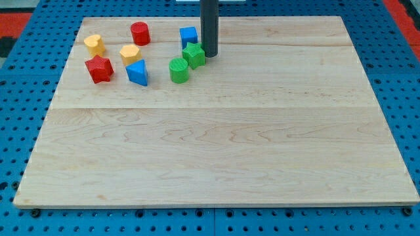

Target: Move the yellow heart top right to the red star

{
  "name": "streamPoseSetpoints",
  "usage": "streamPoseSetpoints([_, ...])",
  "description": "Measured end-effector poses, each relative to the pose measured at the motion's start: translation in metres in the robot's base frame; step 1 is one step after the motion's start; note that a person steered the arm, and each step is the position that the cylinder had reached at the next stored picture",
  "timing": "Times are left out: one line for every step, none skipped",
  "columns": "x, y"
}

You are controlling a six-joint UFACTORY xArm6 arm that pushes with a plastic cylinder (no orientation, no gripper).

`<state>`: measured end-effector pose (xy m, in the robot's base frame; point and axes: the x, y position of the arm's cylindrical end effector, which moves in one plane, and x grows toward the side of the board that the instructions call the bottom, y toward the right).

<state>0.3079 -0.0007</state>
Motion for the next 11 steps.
streamPoseSetpoints([0.063, 0.018])
streamPoseSetpoints([0.106, 0.004])
streamPoseSetpoints([0.113, -0.067])
streamPoseSetpoints([0.113, -0.172])
streamPoseSetpoints([0.11, -0.277])
streamPoseSetpoints([0.034, -0.295])
streamPoseSetpoints([-0.017, -0.253])
streamPoseSetpoints([-0.024, -0.238])
streamPoseSetpoints([-0.026, -0.277])
streamPoseSetpoints([-0.046, -0.269])
streamPoseSetpoints([-0.048, -0.234])
